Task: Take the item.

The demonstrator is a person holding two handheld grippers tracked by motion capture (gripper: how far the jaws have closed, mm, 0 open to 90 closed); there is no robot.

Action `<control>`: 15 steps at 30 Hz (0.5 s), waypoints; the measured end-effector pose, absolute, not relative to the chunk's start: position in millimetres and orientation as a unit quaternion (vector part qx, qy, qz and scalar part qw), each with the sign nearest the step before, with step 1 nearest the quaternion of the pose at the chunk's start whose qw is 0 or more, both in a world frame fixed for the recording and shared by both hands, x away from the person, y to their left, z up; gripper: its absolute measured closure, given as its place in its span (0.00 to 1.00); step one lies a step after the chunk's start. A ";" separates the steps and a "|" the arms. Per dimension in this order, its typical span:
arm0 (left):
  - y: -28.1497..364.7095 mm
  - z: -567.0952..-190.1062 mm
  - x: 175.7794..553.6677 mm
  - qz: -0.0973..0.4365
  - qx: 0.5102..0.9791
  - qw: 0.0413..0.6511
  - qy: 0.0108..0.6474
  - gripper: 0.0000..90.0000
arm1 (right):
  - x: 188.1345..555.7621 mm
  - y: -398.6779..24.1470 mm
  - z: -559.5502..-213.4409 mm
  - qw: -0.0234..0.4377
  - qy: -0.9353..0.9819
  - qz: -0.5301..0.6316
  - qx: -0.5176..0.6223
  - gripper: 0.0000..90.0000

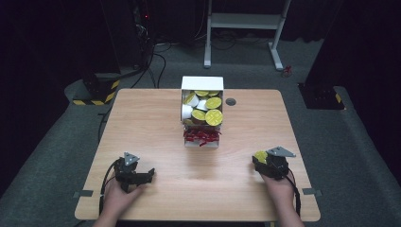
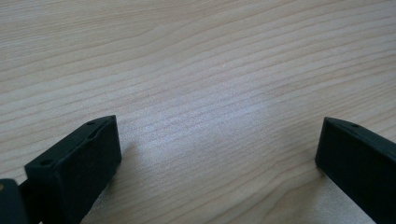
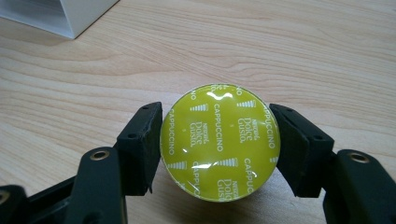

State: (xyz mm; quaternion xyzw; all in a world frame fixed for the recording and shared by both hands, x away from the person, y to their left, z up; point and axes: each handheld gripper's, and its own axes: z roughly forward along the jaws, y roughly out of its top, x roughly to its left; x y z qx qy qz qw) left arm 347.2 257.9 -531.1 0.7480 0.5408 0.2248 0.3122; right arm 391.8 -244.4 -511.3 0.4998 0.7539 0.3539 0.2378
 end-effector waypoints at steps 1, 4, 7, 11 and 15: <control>257.9 -531.1 347.2 0.225 0.748 0.312 0.541 0.01 | 392.0 -244.5 -511.5 0.238 0.755 0.355 0.498 0.42; 257.9 -531.1 347.3 0.225 0.748 0.312 0.541 0.01 | 393.0 -244.3 -512.4 0.233 0.758 0.354 0.495 0.39; 257.9 -531.0 347.3 0.225 0.748 0.312 0.541 0.01 | 394.0 -244.1 -513.2 0.228 0.758 0.355 0.498 0.34; 257.9 -531.0 347.3 0.225 0.748 0.312 0.541 0.01 | 393.6 -244.7 -510.2 0.229 0.750 0.363 0.503 0.28; 257.9 -531.0 347.3 0.225 0.748 0.312 0.541 0.01 | 392.4 -245.5 -507.2 0.232 0.745 0.374 0.502 0.26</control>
